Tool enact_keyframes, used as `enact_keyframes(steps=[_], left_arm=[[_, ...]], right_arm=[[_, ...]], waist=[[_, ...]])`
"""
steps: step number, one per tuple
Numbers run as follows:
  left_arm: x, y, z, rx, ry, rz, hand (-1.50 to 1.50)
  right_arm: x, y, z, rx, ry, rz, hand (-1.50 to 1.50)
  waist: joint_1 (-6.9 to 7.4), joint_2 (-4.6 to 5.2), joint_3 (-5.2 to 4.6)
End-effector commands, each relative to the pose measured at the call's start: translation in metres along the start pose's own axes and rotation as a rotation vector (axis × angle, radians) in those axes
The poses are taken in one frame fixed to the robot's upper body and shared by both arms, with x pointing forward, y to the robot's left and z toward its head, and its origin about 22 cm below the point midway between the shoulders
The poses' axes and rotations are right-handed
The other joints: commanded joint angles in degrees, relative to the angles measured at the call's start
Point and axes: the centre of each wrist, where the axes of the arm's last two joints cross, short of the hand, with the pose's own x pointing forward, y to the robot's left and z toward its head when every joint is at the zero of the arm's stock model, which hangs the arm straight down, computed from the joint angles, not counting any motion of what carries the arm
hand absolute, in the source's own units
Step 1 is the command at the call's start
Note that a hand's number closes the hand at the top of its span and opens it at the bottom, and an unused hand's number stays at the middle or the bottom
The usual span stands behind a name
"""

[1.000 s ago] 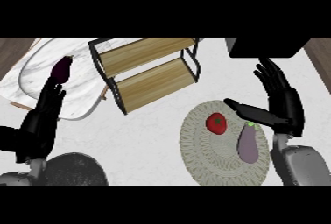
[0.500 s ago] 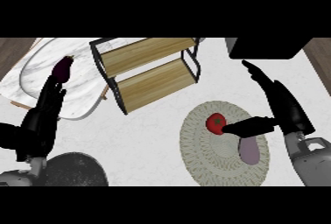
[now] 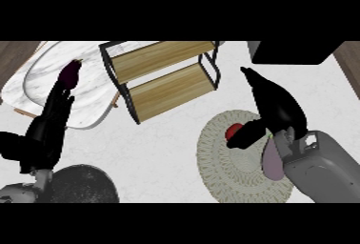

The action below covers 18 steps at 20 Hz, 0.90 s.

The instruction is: Pick the tomato from the placemat and place it in the tiered shelf

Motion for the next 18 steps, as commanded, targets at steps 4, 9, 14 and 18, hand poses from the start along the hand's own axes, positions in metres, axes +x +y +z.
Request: enact_keyframes(steps=[4, 9, 14, 18], left_arm=[[0.001, -0.005, -0.004, -0.021, -0.013, -0.001, 0.0], [0.005, -0.008, 0.0, 0.0, -0.01, 0.003, 0.0], [0.022, -0.001, 0.004, 0.009, -0.007, -0.002, 0.0], [0.006, 0.001, -0.011, 0.018, 0.004, 0.015, 0.0]], right_arm=[[0.023, 0.044, -0.019, 0.004, 0.18, 0.209, -1.5], [0.006, 0.059, -0.031, 0.064, 0.309, 0.336, -1.5], [0.017, 0.058, -0.028, 0.037, 0.314, 0.276, -1.5], [0.001, 0.061, -0.036, 0.027, 0.316, 0.277, -1.5]], waist=[[0.04, 0.35, 0.08], [-0.15, 0.27, 0.09], [-0.27, 0.07, 0.16], [-0.73, 0.17, 0.15]])
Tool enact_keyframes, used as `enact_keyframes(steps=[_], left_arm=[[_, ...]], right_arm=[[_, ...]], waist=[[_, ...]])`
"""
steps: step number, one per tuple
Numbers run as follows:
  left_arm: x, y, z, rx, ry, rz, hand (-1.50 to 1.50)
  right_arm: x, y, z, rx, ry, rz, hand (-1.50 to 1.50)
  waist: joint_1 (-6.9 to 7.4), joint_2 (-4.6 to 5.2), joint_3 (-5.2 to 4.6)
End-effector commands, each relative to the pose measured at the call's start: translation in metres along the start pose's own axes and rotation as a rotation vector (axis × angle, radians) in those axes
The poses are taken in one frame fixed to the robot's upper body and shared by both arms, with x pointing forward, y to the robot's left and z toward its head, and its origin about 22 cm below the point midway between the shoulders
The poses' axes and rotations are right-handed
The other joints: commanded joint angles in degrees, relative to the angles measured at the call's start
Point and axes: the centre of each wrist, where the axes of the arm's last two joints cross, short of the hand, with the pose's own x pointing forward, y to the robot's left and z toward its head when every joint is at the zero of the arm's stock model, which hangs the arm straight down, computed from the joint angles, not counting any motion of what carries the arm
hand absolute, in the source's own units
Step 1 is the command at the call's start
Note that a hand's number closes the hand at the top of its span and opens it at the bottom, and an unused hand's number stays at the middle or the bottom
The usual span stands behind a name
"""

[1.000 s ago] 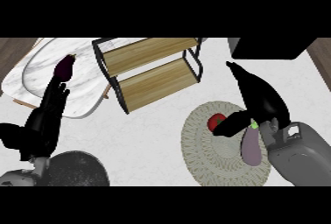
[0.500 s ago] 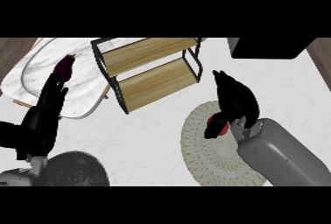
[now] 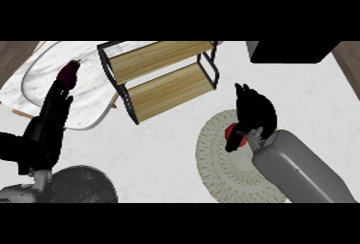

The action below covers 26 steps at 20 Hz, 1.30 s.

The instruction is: Pick the tomato from the placemat and place it in the tiered shelf

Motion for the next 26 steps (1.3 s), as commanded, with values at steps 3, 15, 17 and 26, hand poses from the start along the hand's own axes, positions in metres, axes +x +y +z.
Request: enact_keyframes(steps=[3, 15, 17, 26], left_arm=[[-0.005, 0.001, 0.006, -0.01, -0.006, 0.007, 0.0], [-0.005, -0.002, 0.012, -0.014, 0.014, -0.003, 0.0], [-0.005, -0.022, 0.0, 0.004, -0.002, 0.008, 0.0], [0.017, -0.009, -0.012, -0.002, -0.005, -0.002, 0.0]], right_arm=[[-0.003, 0.012, 0.005, 0.031, 0.105, 0.031, -1.5], [-0.036, 0.062, -0.021, 0.028, 0.085, 0.0, -1.5], [-0.021, 0.034, -0.017, 0.025, 0.069, 0.006, -1.5], [-0.026, 0.073, -0.029, 0.038, 0.074, -0.017, -1.5]], waist=[[-0.1, -0.06, 0.01], [0.05, 0.03, 0.04], [-0.16, 0.02, 0.03], [-0.1, 0.01, 0.03]])
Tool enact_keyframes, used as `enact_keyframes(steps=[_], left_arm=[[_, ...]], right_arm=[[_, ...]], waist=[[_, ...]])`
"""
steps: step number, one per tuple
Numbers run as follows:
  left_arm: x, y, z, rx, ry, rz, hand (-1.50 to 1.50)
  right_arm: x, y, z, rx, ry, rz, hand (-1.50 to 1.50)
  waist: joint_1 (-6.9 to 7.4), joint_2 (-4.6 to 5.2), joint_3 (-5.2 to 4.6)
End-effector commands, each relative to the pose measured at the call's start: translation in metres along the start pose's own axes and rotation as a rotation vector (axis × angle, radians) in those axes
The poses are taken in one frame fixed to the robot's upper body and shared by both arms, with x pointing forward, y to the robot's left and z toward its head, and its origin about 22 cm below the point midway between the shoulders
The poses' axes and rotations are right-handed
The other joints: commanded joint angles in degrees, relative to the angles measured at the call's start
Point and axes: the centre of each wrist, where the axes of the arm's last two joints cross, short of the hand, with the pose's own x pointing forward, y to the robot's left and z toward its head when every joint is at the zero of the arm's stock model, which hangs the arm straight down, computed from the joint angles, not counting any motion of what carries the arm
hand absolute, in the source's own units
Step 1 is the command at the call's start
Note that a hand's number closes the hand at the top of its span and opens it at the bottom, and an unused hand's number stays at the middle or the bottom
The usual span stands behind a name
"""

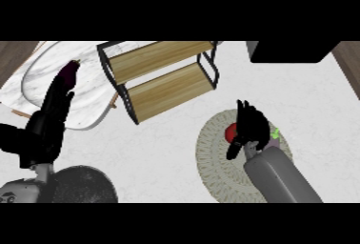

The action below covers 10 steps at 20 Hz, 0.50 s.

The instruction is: Pick the tomato from the placemat and place it in the tiered shelf

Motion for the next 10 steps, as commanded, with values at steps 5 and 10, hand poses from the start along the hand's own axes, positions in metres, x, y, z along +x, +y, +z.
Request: enact_keyframes(steps=[5, 10], left_arm=[[-0.006, -0.013, 0.015, -0.003, -0.006, 0.009, 0.0], [-0.007, -0.012, 0.022, 0.015, -0.004, 0.009, 0.0]], right_arm=[[-0.009, 0.014, -0.019, 0.12, 0.021, 0.041, 1.5], [-0.025, 0.025, -0.024, 0.0, -0.057, 0.144, 1.5]], waist=[[0.14, 0.0, 0.0], [0.15, -0.02, 0.0]])
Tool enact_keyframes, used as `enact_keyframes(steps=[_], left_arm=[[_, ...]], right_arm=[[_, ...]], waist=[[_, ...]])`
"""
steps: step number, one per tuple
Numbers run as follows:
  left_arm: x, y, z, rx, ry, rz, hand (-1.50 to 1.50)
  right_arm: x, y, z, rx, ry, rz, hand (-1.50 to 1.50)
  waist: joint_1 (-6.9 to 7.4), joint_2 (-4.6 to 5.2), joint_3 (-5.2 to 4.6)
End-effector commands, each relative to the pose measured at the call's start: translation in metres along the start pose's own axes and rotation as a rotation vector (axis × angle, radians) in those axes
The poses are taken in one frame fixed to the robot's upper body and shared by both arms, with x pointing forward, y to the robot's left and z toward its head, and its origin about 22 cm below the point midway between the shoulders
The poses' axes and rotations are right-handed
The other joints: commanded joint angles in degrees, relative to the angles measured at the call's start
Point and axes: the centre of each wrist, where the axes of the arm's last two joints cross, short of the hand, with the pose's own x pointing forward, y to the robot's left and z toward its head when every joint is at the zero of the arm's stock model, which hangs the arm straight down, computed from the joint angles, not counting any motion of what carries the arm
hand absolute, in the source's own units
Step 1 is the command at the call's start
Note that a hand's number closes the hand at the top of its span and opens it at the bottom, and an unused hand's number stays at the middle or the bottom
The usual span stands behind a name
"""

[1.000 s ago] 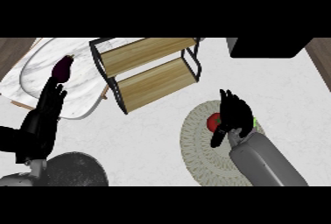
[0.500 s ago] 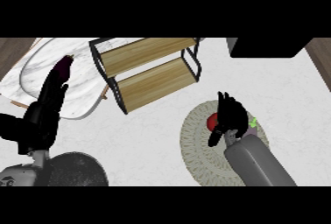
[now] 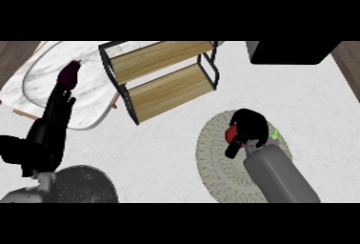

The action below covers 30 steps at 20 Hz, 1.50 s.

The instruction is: Pick the tomato from the placemat and place it in the tiered shelf

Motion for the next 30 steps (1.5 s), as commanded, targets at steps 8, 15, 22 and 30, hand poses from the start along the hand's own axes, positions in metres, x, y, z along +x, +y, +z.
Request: enact_keyframes(steps=[8, 15, 22, 30], left_arm=[[0.001, 0.0, -0.015, -0.007, -0.003, 0.005, 0.0], [0.004, -0.001, -0.008, -0.016, 0.018, -0.005, 0.0], [0.005, -0.005, 0.001, -0.04, -0.004, 0.01, 0.0], [0.005, -0.001, -0.011, 0.015, -0.006, -0.011, 0.0]], right_arm=[[0.065, 0.031, 0.048, -0.073, -0.361, 0.166, 1.5], [0.092, 0.045, 0.127, 0.055, -0.695, 0.099, 1.5], [0.104, -0.02, 0.196, -0.026, -0.776, -0.215, 1.5], [0.089, -0.108, 0.226, -0.278, -0.681, -0.456, 1.5]], waist=[[0.0, 0.55, 0.21], [0.3, 0.3, 0.24], [0.89, 0.05, 0.24], [-0.59, 0.2, 0.2]])
